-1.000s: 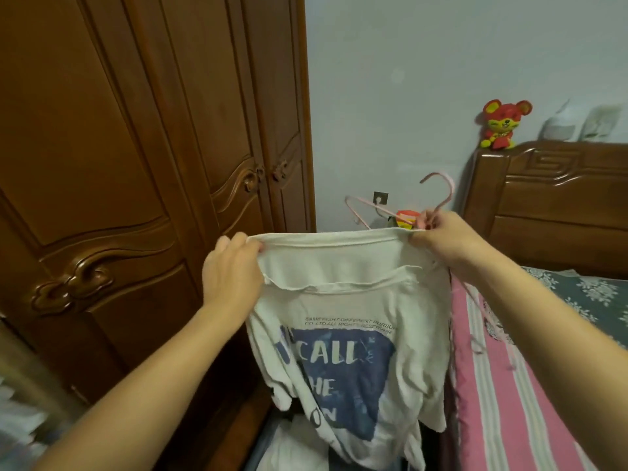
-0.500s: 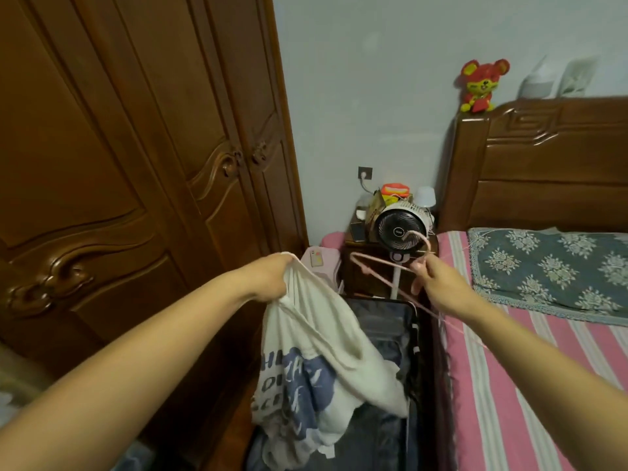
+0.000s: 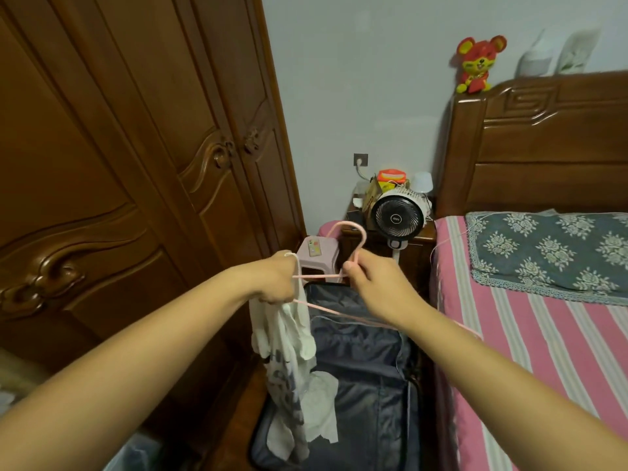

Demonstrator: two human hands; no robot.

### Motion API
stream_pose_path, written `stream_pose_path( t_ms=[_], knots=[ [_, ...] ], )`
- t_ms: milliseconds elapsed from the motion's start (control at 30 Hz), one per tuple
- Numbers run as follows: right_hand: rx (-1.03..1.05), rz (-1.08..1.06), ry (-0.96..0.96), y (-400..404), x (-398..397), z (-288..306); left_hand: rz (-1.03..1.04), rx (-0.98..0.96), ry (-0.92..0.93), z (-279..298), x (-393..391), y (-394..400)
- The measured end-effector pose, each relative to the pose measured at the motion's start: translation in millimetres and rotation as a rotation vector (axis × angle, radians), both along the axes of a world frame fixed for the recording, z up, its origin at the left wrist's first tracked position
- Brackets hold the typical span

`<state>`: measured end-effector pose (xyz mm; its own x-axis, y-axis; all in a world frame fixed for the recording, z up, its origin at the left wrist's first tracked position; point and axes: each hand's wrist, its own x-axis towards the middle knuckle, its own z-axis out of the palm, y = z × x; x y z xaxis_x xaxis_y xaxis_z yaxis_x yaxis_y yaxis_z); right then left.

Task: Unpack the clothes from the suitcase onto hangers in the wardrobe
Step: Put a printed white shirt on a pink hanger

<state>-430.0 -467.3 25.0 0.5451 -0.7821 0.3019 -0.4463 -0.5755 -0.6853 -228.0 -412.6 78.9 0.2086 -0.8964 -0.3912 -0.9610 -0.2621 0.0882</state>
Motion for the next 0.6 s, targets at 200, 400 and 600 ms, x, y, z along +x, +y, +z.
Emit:
stream_pose_path(
  t_ms=[200,400,600],
  knots=[
    [0.016,-0.084,-0.251,-12,16,0,-0.192,-0.249,0.229,27,-24,19],
    [0.208,-0.083,-0.567,-26,3,7,-0.299,-0.792,0.412,54,-5,36],
    [0.284,-0.139,-0.884,-28,-25,24,-0.234,-0.746,-0.148,62,50,33]
  ],
)
